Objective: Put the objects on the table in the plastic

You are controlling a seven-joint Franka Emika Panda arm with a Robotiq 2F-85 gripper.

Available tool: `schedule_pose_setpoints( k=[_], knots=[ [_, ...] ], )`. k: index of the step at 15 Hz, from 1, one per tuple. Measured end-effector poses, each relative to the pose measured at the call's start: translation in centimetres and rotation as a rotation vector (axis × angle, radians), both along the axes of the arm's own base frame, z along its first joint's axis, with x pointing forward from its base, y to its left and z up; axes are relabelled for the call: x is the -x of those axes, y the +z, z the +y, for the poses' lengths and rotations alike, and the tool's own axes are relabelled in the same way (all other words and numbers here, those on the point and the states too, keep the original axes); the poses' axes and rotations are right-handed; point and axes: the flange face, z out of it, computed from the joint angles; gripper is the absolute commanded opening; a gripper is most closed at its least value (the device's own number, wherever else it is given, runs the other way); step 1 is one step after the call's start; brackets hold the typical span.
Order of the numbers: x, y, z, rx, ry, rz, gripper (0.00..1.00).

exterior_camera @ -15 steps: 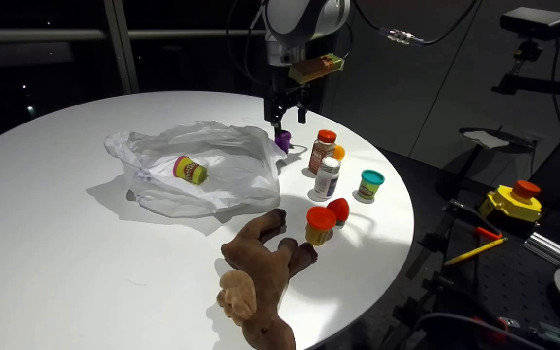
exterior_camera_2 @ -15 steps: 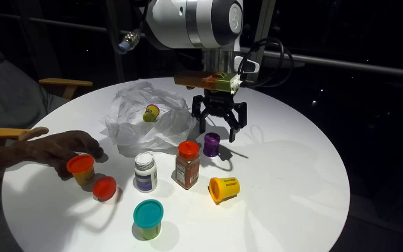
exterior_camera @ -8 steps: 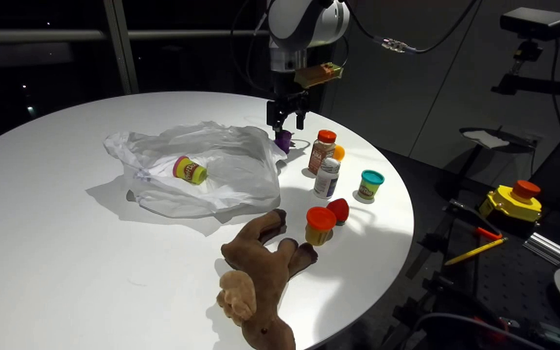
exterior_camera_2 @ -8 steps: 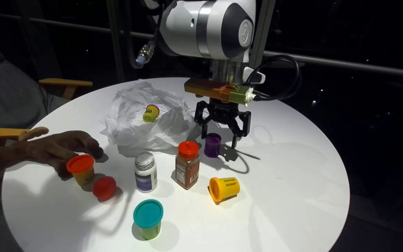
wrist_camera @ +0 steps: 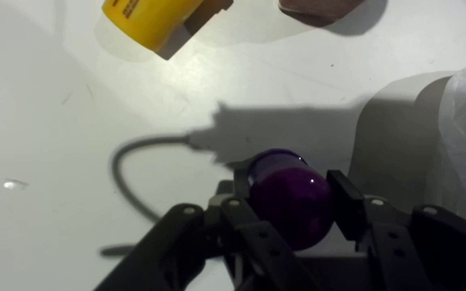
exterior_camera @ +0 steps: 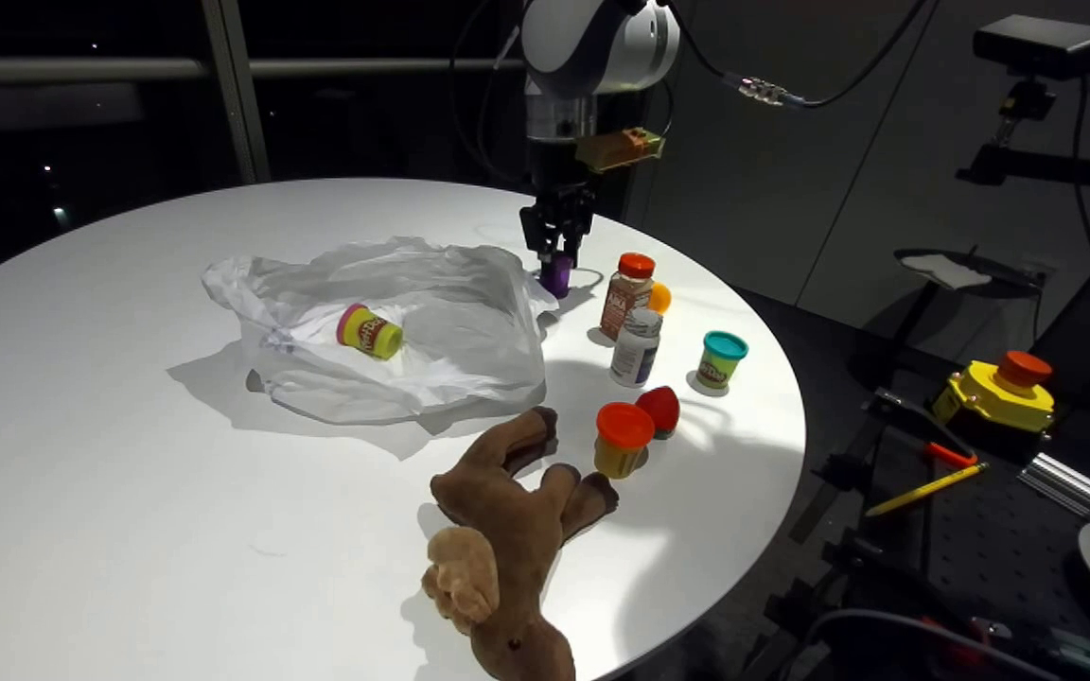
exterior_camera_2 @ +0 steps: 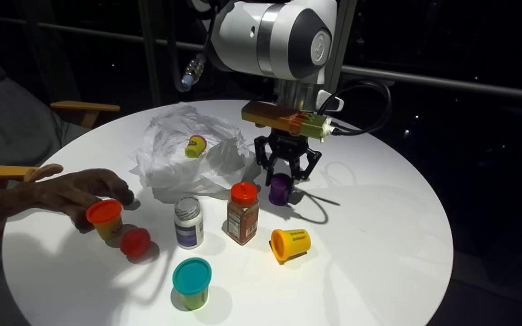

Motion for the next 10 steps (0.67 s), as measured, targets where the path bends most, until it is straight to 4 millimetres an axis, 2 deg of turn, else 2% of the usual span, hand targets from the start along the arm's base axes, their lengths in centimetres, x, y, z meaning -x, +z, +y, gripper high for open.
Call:
schedule_pose_setpoints(
  k=[3,5,8,10],
  knots=[
    [-0.1,1.6,0.8,-0.003,-0.008,-0.021,0.20],
    [-0.1,4.4,2.4,0.003,-0.027,-0.069,0.20],
    [0.6,9.8,6.8,0.020,-0.036,-0.176,0.20],
    [1.7,12.7,11.0,0.049,-0.021,-0.220,0.20]
  ],
)
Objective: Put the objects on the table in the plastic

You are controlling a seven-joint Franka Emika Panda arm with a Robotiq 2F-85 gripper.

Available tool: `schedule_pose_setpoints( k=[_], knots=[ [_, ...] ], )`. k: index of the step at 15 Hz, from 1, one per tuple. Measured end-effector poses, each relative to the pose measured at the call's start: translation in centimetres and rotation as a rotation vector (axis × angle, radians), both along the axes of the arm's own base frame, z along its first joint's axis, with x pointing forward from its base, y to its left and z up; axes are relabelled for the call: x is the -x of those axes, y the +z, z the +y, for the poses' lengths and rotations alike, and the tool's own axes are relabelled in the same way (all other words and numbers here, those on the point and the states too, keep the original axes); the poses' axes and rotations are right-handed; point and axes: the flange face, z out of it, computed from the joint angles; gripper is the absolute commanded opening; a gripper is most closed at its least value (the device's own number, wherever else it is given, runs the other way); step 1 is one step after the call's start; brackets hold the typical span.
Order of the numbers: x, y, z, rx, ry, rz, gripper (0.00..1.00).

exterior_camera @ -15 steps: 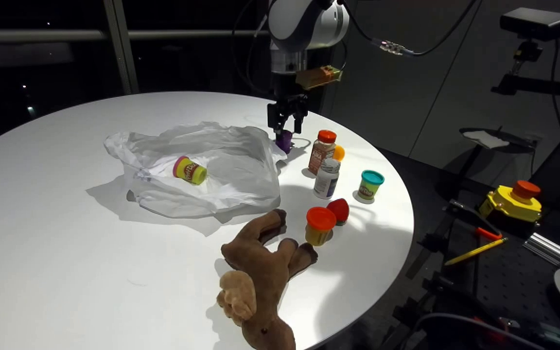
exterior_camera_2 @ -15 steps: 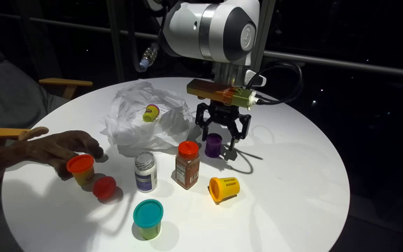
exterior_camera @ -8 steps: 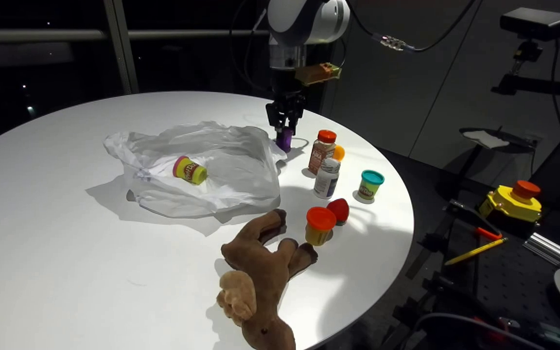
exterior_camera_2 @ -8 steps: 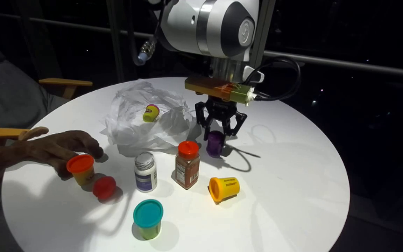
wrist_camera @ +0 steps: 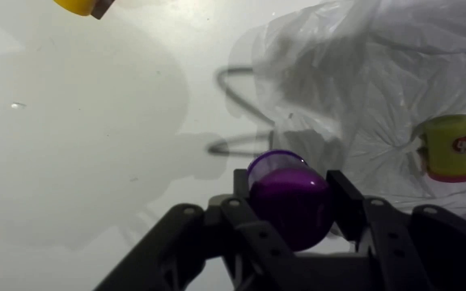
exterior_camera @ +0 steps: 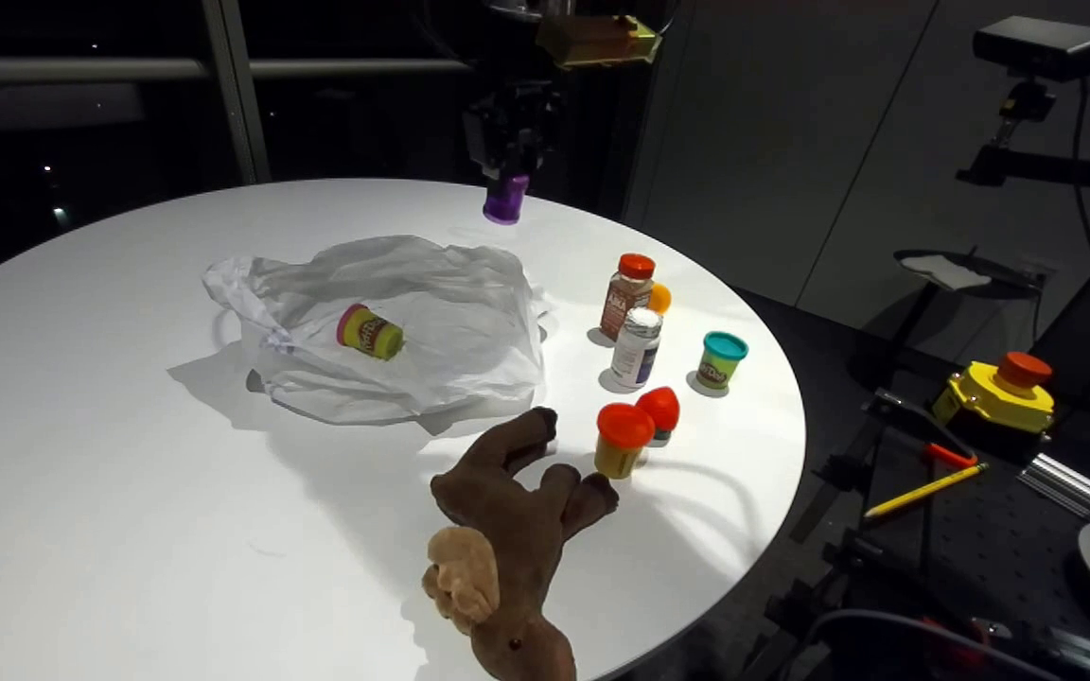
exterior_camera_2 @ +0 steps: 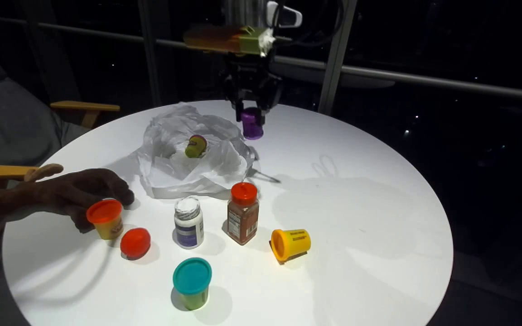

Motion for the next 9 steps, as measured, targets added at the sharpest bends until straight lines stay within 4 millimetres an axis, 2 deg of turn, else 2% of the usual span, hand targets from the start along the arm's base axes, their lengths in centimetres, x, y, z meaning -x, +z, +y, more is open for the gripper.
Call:
schedule_pose_setpoints(
  k=[2,4,6,9],
  knots=[
    [1.2,1.5,4.5,0.038,0.023,-0.025,0.20],
    [1.9,0.9,8.4,0.062,0.049,-0.025,0.20],
    [2.5,-1.1,11.0,0.067,0.083,0.001,0.20],
    [2.3,-5.3,12.8,0.069,0.113,0.044,0.20]
  ],
)
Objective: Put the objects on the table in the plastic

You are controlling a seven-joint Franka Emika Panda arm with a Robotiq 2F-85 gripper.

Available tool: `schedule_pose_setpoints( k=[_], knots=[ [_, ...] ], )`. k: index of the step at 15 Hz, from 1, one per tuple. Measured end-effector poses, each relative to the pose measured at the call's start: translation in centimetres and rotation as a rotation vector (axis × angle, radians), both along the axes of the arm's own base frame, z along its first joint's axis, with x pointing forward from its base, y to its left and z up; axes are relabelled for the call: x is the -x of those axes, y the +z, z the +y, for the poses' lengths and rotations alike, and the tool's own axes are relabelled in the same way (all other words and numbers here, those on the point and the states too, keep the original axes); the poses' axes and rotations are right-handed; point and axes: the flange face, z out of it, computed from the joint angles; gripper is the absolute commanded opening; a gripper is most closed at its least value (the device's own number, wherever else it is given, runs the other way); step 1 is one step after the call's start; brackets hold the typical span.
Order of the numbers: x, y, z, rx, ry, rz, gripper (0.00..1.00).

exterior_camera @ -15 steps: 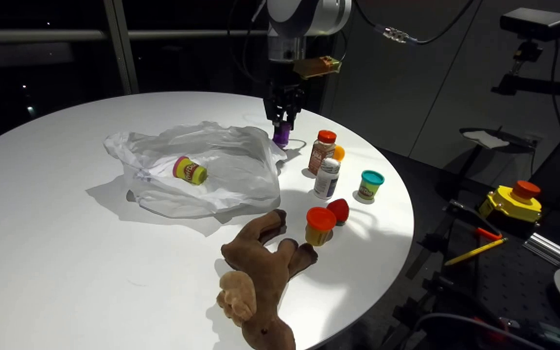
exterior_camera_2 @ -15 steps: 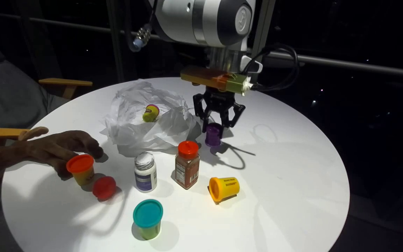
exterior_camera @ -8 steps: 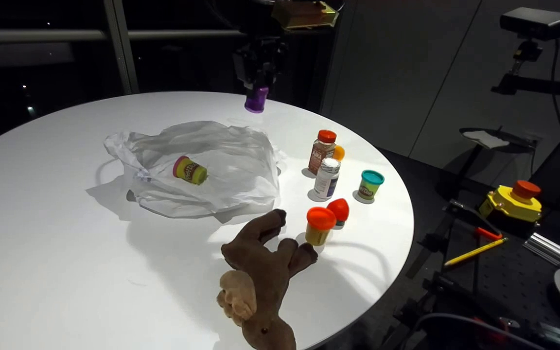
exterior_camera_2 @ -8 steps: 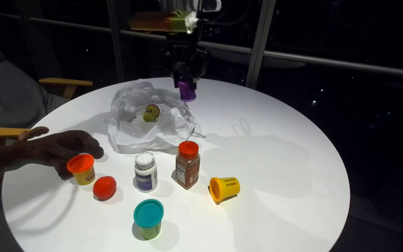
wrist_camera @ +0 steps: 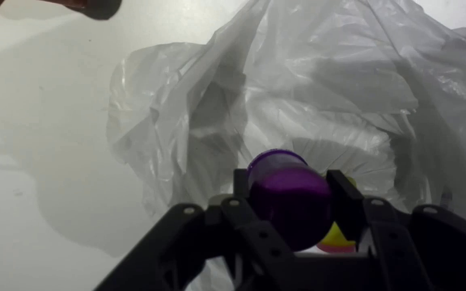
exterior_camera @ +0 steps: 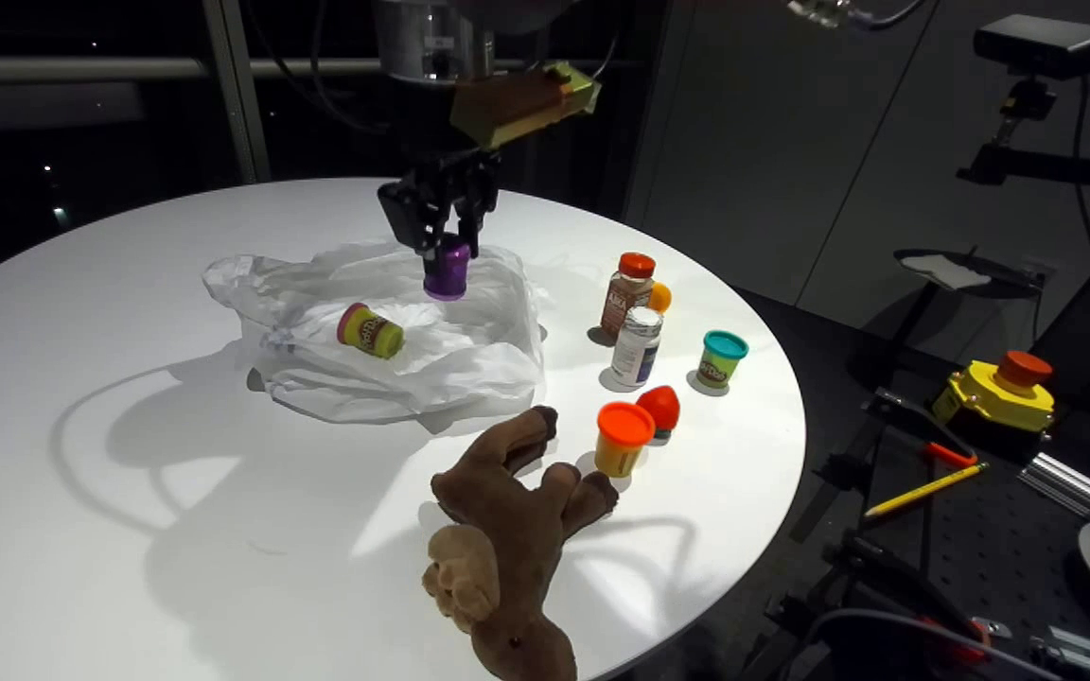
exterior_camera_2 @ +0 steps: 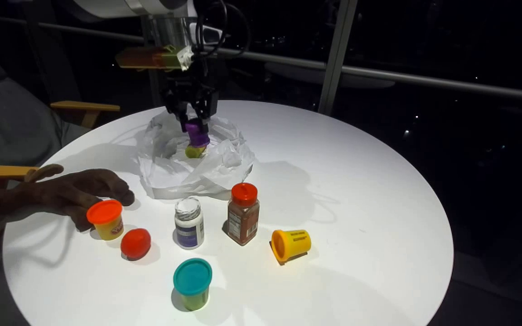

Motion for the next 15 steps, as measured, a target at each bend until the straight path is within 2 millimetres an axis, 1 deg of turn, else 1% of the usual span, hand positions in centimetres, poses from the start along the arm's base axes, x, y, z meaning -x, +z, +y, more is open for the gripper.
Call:
schedule_pose_setpoints(
  k=[2,5,6,7,9,10,11,13,15],
  knots=[
    [-0.8,-2.8,0.1,0.005,0.005,0.010,0.20],
    [-2.0,-6.5,-0.7,0.016,0.003,0.025,0.20],
    [-2.5,-7.5,-0.9,0.019,0.007,0.029,0.70],
    [-3.1,-7.5,-1.0,0.017,0.012,0.022,0.72],
    [-3.6,-7.5,-1.0,0.015,0.021,0.017,0.85],
    [-3.6,-7.5,-1.0,0.015,0.024,0.016,0.95],
    [-3.6,-7.2,-0.9,0.014,0.026,0.013,1.00],
    [-3.6,-6.0,-0.7,0.010,0.029,-0.001,1.00],
    [-2.9,-3.4,-0.5,0.005,0.033,-0.021,1.00]
  ],
)
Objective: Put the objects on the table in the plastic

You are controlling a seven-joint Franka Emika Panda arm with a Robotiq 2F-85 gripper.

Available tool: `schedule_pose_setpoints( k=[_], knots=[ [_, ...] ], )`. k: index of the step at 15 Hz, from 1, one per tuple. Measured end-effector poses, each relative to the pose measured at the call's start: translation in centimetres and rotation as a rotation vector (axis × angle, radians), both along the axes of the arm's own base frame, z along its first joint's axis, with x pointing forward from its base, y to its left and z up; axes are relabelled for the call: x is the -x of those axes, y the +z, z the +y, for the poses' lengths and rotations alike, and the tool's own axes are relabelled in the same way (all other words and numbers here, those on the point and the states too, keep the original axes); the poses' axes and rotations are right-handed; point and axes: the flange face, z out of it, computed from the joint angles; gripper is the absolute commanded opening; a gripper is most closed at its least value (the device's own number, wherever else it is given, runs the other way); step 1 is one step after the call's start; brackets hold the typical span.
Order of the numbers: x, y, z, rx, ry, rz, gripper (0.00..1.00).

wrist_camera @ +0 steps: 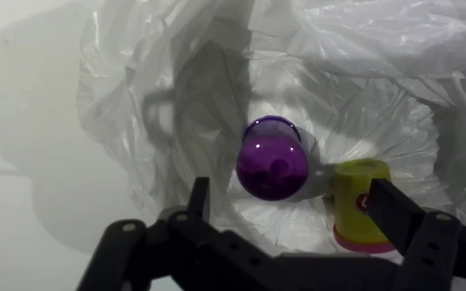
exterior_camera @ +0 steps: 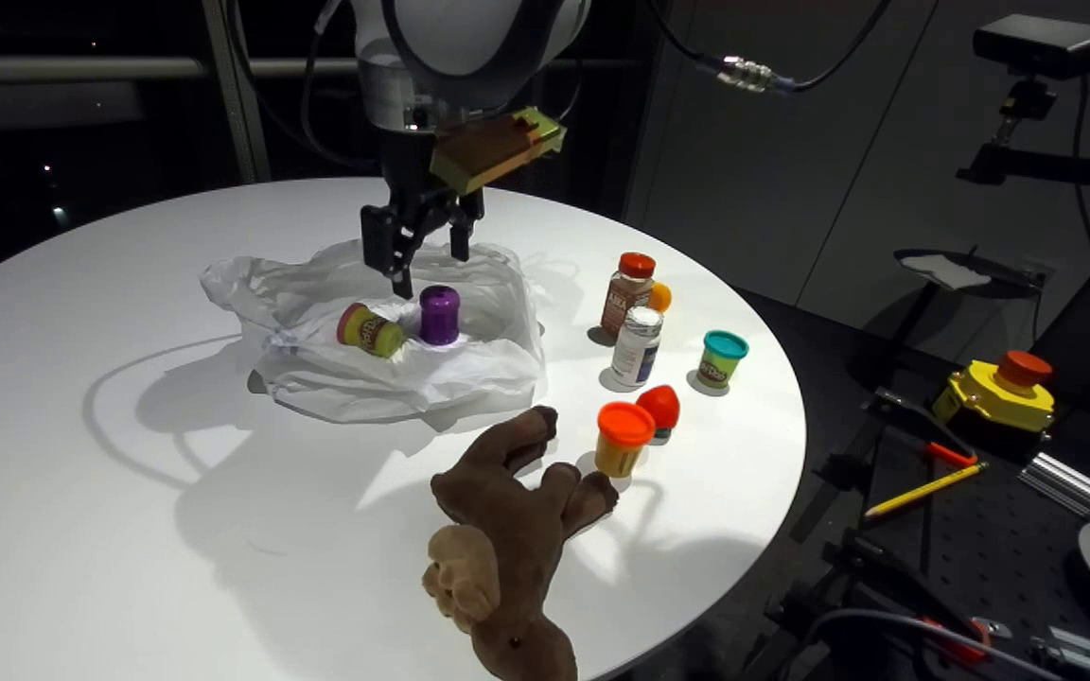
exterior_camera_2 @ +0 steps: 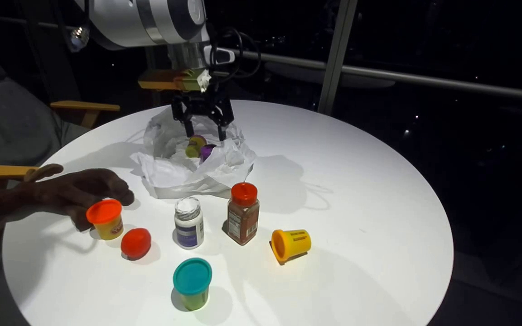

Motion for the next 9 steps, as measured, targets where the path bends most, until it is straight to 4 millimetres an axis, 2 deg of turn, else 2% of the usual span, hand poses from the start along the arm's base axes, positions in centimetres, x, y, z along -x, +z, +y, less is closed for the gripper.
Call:
schedule_pose_setpoints(
  k=[3,5,7,9],
  knots=[
    [2.2,4.9,-0.4,-0.003,-0.021,-0.030,1.00],
    [4.0,8.2,-1.4,0.009,-0.065,-0.045,1.00],
    [6.0,11.2,-3.2,0.032,-0.114,-0.041,1.00],
    [8.1,13.2,-5.7,0.046,-0.150,-0.017,1.00]
  ],
)
